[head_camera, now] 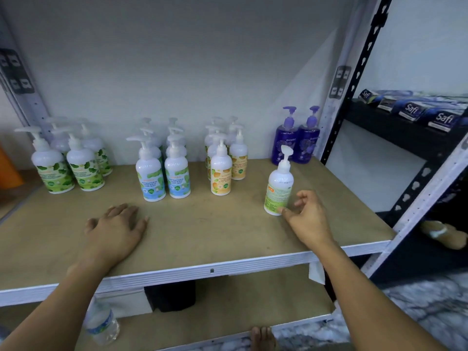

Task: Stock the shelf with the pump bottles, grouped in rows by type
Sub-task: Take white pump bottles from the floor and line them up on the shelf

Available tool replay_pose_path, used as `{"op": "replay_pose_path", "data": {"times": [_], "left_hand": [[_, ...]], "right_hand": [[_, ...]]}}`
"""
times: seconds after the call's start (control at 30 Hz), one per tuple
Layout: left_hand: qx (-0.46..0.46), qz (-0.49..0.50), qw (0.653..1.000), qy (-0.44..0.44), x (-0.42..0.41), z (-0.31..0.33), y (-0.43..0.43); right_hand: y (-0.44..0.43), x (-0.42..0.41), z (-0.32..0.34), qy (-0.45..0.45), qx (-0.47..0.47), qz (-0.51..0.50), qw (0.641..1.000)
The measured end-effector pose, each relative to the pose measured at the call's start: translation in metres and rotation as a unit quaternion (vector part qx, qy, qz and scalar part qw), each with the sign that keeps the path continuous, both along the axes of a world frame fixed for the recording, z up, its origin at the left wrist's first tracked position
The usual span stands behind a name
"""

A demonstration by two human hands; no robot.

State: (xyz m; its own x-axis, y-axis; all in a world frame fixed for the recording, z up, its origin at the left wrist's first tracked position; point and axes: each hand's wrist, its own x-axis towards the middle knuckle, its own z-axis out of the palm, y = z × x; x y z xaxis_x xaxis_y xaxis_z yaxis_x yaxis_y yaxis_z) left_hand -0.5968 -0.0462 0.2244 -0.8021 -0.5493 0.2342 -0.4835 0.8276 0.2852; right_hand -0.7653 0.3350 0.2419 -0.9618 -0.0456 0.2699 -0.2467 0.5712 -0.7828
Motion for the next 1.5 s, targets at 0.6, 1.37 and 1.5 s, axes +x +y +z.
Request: {"op": "replay_pose_path", "data": {"times": [0.6,1.37,1.5], "left_hand": [[0.019,-0.024,0.999,0.043,0.0,-0.002,-0.007],[0.447,-0.089,0.842,0.289,0.018,0.019,-0.016],[0.449,-0.085,0.837,0.3,0.017,0.017,-0.019]], "right_hand": [[-0.083,0.009,0.003,-0.03,-0.03,0.158,0.987],[-0.276,0.086,0.001,0.036,-0.03,0.327,0.944],[-0.28,0.077,-0.002,0.036,-0.011,0.364,0.931]]}}
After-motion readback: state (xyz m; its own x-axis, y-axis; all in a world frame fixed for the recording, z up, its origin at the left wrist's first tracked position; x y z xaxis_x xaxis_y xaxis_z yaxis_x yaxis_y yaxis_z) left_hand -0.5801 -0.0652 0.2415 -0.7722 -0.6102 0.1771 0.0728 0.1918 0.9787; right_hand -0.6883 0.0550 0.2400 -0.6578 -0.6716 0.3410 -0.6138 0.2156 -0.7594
